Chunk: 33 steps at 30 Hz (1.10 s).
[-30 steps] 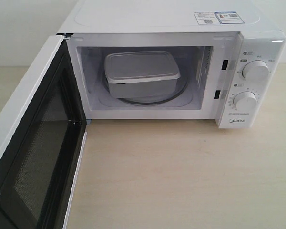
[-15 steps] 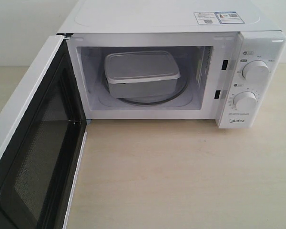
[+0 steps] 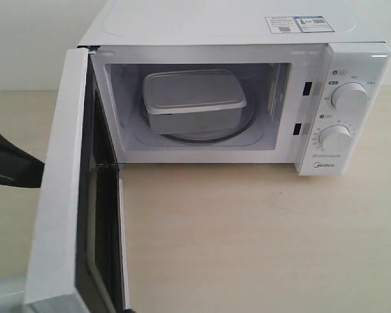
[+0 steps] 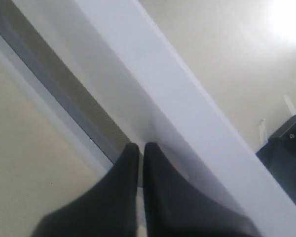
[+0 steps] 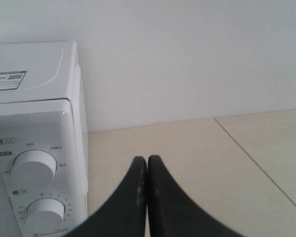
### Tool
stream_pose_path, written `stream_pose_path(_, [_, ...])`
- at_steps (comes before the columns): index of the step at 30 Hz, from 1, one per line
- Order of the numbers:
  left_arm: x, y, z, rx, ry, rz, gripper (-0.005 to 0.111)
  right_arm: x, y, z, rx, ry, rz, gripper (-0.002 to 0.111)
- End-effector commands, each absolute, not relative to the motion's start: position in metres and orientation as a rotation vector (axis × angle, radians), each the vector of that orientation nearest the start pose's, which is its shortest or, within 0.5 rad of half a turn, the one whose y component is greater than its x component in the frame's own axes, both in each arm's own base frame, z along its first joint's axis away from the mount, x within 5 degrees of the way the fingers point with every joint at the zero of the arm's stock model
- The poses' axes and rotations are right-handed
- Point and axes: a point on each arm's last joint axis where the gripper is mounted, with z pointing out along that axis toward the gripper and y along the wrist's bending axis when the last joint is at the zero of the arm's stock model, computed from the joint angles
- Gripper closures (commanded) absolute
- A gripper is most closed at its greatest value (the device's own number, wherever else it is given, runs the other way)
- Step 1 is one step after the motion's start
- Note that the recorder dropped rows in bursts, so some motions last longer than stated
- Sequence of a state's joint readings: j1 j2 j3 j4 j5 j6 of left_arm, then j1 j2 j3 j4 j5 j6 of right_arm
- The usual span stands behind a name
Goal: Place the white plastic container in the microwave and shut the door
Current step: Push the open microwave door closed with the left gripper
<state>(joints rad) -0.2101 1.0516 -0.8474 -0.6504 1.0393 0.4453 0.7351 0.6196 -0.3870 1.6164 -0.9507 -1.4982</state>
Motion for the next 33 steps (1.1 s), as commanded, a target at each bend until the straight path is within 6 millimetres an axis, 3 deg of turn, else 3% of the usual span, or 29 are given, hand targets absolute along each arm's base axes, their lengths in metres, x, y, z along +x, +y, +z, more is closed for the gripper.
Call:
stream_pose_path(1, [0.176, -0.101, 0.310, 0.586, 2.480, -0.819, 0.102, 0.119, 0.003, 0.295, 0.249, 1.676, -0.204, 0.109])
stream_pose_path(21, [0.217, -0.183, 0.298, 0.725, 2.363, -0.833, 0.102, 0.119, 0.005, 0.292, 0.280, 1.692, -0.142, 0.109])
stream_pose_path(28, [0.236, -0.198, 0.300, 0.732, 2.327, -0.818, 0.102, 0.120, 0.013, 0.292, 0.218, 1.705, -0.069, 0.109])
stream_pose_path(33, [0.251, -0.207, 0.289, 0.749, 2.336, -0.790, 0.102, 0.121, 0.017, 0.292, 0.181, 1.710, -0.028, 0.109])
